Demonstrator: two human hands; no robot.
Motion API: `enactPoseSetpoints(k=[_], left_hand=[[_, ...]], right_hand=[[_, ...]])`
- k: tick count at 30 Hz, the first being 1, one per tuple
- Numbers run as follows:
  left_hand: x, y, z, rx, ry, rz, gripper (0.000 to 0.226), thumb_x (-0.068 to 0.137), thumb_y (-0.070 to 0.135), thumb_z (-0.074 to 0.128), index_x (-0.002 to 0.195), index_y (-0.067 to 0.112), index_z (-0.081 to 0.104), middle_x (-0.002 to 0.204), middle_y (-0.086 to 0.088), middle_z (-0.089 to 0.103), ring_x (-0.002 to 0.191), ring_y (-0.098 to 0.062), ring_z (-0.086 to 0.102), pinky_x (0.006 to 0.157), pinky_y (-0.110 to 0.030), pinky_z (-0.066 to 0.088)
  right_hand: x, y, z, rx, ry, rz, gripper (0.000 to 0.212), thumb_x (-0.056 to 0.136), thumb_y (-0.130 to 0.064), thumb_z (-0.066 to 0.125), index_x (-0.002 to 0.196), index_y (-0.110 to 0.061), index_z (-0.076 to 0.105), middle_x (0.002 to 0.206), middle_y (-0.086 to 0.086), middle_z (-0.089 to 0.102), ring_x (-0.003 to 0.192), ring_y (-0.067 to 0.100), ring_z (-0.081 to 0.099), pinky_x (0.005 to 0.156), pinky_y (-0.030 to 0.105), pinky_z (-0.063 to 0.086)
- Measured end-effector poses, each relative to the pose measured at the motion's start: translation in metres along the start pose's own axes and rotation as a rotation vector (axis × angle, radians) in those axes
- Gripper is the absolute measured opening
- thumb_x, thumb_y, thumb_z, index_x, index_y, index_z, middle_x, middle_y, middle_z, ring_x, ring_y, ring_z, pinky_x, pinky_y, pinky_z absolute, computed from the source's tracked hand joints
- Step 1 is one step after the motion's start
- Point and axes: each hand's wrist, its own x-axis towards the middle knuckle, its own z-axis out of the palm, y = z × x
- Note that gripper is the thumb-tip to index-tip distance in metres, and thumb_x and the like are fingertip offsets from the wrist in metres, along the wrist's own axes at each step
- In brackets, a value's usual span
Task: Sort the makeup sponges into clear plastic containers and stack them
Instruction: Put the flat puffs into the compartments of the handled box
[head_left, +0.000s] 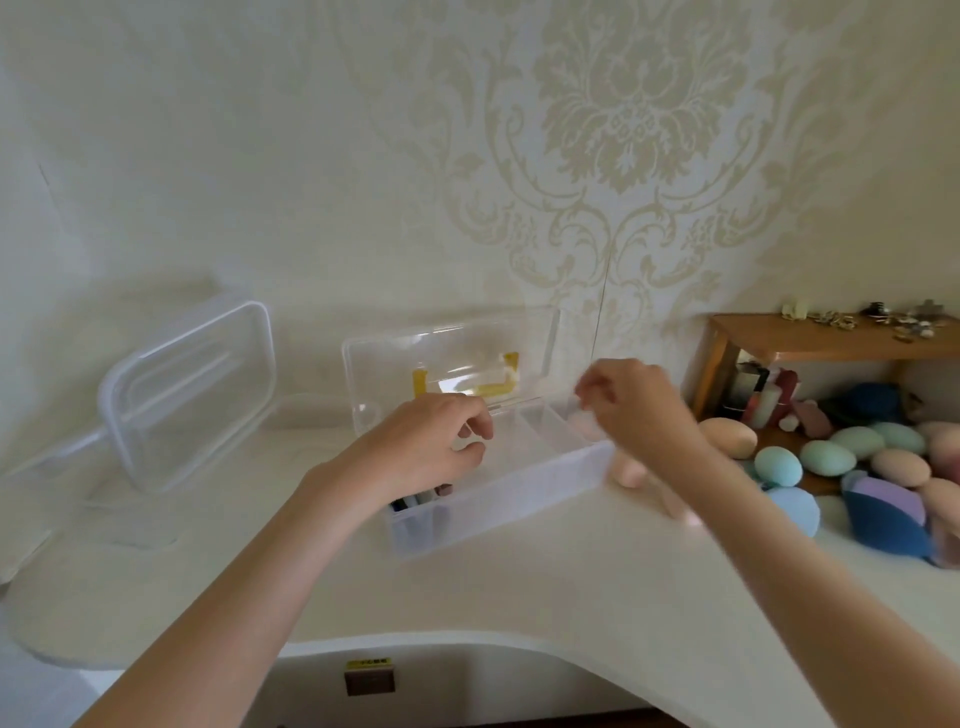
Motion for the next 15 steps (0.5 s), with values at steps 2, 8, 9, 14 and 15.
enactPoseSetpoints(k=[2, 8, 9, 14, 15], left_hand=[[0.007, 0.006, 0.005, -0.015, -0.047, 0.022, 0.014, 0.087, 0.021, 0.055, 0.1, 0.02, 0.06, 0.106, 0.009, 0.062, 0.102, -0.008, 0.06, 0.084, -0.024, 0.045], [0.018, 0.014, 0.012, 0.029, -0.088, 0.033, 0.013, 0.084, 0.021, 0.06, 0.098, 0.019, 0.061, 0.105, 0.0, 0.061, 0.1, -0.012, 0.06, 0.087, -0.028, 0.047], [0.018, 0.015, 0.012, 0.032, -0.096, 0.032, 0.014, 0.085, 0.021, 0.061, 0.098, 0.019, 0.061, 0.106, 0.0, 0.06, 0.1, -0.012, 0.06, 0.087, -0.028, 0.047], [0.015, 0.014, 0.013, 0.045, -0.091, 0.033, 0.014, 0.085, 0.017, 0.06, 0.099, 0.018, 0.062, 0.101, 0.006, 0.055, 0.099, -0.011, 0.059, 0.087, -0.027, 0.047], [0.014, 0.014, 0.012, 0.036, -0.078, 0.028, 0.014, 0.086, 0.016, 0.058, 0.099, 0.018, 0.062, 0.102, 0.006, 0.057, 0.099, -0.01, 0.06, 0.087, -0.026, 0.046]], right_hand=[[0.009, 0.042, -0.011, -0.249, -0.059, 0.194, 0.02, 0.093, -0.011, 0.043, 0.09, -0.001, 0.06, 0.077, 0.01, 0.06, 0.076, 0.026, 0.059, 0.067, 0.034, 0.052], [0.001, 0.083, -0.002, -0.581, -0.259, 0.273, 0.021, 0.09, -0.031, 0.055, 0.075, -0.016, 0.053, 0.084, 0.005, 0.062, 0.087, 0.025, 0.061, 0.076, 0.032, 0.052], [0.001, 0.084, 0.001, -0.591, -0.239, 0.27, 0.016, 0.09, -0.03, 0.056, 0.084, -0.016, 0.059, 0.089, 0.006, 0.065, 0.09, 0.026, 0.062, 0.08, 0.034, 0.053], [0.004, 0.084, 0.002, -0.767, -0.148, 0.193, 0.018, 0.093, -0.022, 0.05, 0.099, -0.014, 0.065, 0.085, 0.005, 0.057, 0.094, 0.024, 0.057, 0.088, 0.033, 0.046], [0.004, 0.08, -0.002, -0.785, -0.109, 0.171, 0.019, 0.093, -0.023, 0.049, 0.098, -0.013, 0.064, 0.087, 0.007, 0.058, 0.095, 0.024, 0.056, 0.087, 0.033, 0.044]])
